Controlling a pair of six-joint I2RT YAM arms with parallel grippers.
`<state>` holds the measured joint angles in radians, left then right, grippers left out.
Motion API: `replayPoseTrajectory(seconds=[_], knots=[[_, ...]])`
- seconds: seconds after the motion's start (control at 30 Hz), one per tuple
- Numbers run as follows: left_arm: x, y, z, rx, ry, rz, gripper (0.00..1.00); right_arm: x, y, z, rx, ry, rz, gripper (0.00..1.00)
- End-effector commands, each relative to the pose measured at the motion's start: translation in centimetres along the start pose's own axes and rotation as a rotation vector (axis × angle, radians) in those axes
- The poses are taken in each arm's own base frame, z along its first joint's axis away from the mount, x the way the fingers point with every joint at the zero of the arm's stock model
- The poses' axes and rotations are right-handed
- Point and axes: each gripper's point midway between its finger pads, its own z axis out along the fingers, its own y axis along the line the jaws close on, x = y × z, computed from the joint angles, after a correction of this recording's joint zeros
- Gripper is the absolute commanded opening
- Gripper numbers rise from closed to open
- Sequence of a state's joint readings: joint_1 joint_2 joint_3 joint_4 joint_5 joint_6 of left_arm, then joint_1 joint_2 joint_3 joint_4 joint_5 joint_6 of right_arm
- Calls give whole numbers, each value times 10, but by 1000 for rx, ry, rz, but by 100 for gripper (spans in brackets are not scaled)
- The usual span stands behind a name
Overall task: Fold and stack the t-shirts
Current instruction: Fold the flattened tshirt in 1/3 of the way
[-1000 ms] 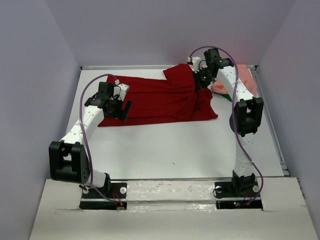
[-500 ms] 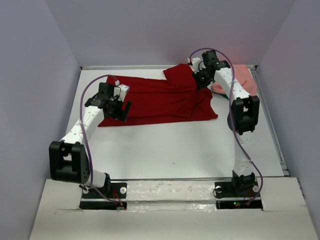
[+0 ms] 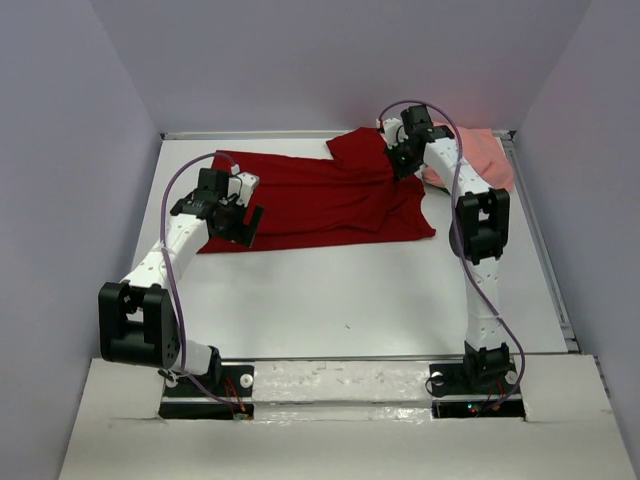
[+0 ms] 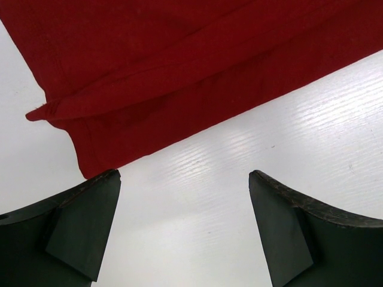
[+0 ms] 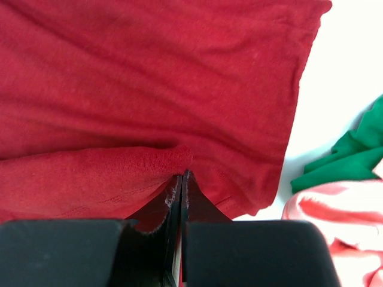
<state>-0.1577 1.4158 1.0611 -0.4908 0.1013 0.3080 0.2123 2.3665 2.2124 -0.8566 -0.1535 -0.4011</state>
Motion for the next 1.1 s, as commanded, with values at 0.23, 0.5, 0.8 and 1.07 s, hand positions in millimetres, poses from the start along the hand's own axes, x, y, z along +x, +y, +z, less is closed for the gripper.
replayPoseTrajectory(seconds=[0.23, 0.5, 0.8, 1.07], knots=[[-2, -4, -7, 4, -29, 6, 99, -53, -19, -12, 47, -169, -3, 0], [-1, -4, -7, 4, -25, 5, 99, -53, -19, -1, 36, -172, -2, 0], [1, -3, -6, 3, -18, 4, 99, -46, -20, 12, 36, -152, -3, 0], [1, -4, -6, 4, -17, 5, 99, -44, -24, 20, 51, -144, -5, 0]])
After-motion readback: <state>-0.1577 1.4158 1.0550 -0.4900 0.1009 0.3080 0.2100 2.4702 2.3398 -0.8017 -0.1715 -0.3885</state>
